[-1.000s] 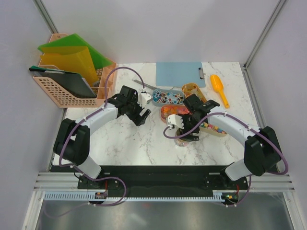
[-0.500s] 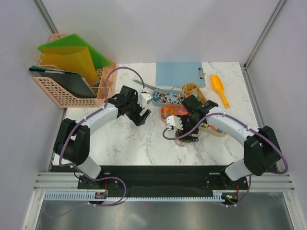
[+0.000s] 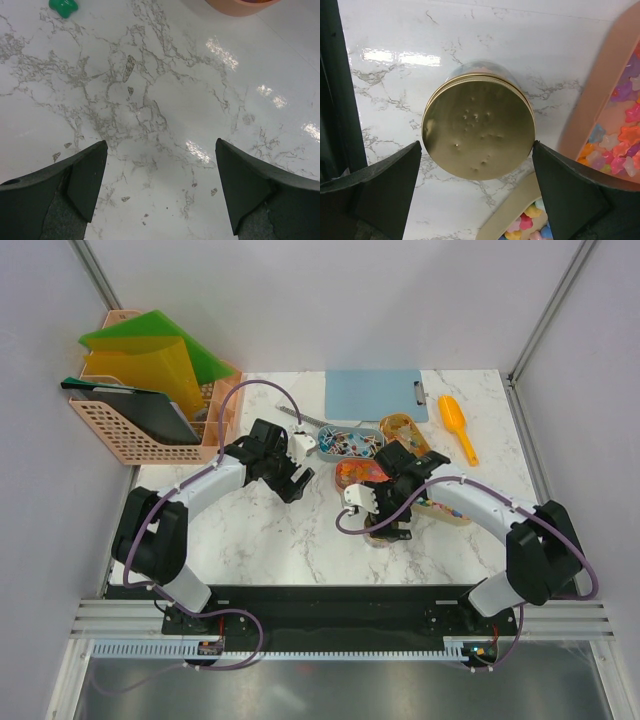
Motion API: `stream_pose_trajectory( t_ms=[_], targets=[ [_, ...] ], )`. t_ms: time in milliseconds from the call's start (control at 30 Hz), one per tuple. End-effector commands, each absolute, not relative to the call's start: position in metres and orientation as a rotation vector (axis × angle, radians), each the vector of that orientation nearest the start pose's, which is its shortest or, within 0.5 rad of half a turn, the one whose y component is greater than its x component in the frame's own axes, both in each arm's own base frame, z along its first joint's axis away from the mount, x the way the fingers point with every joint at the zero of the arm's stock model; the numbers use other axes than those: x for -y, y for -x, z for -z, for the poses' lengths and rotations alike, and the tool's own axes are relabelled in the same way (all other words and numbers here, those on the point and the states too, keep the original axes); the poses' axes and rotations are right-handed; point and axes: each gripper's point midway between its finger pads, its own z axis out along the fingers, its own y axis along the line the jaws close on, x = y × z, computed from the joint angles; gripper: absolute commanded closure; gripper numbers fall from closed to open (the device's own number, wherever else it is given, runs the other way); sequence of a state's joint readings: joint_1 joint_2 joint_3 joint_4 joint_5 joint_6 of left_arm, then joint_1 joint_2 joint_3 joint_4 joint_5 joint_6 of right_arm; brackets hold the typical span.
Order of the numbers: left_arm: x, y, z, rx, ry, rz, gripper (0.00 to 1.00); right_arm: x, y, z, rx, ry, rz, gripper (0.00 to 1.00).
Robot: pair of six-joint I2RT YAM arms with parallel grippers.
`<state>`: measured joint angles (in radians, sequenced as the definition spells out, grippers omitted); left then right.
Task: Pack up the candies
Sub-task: Close the bottle lid on the packing bottle.
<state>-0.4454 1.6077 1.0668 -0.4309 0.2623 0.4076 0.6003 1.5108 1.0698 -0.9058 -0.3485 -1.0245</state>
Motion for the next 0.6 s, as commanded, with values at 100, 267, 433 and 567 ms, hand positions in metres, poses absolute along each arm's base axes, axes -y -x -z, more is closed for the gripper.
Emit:
stream_pose_trajectory(
  t_ms=[100, 267, 433, 567],
  targets=[
    [0.197, -0.339, -0.091, -2.204, -1.102, 0.346, 0.05, -0.183, -0.221, -0.096, -1.862, 2.044, -0.379, 0.02],
    [0.199, -0.341, -0.093, -2.201, -1.099, 0.351, 0.05, -0.174, -0.217, -0.092, -1.879, 2.061, -0.345, 0.02],
    [0.197, -0.342, -0.095, -2.193, -1.096, 0.336, 0.05, -0.154, -0.219, -0.094, -1.914, 2.039, -0.266, 0.02],
    [0.195, -0.338, -0.092, -2.201, -1.094, 0.332, 0.05, -0.150, -0.230, -0.116, -1.873, 1.961, -0.231, 0.02]
  ],
)
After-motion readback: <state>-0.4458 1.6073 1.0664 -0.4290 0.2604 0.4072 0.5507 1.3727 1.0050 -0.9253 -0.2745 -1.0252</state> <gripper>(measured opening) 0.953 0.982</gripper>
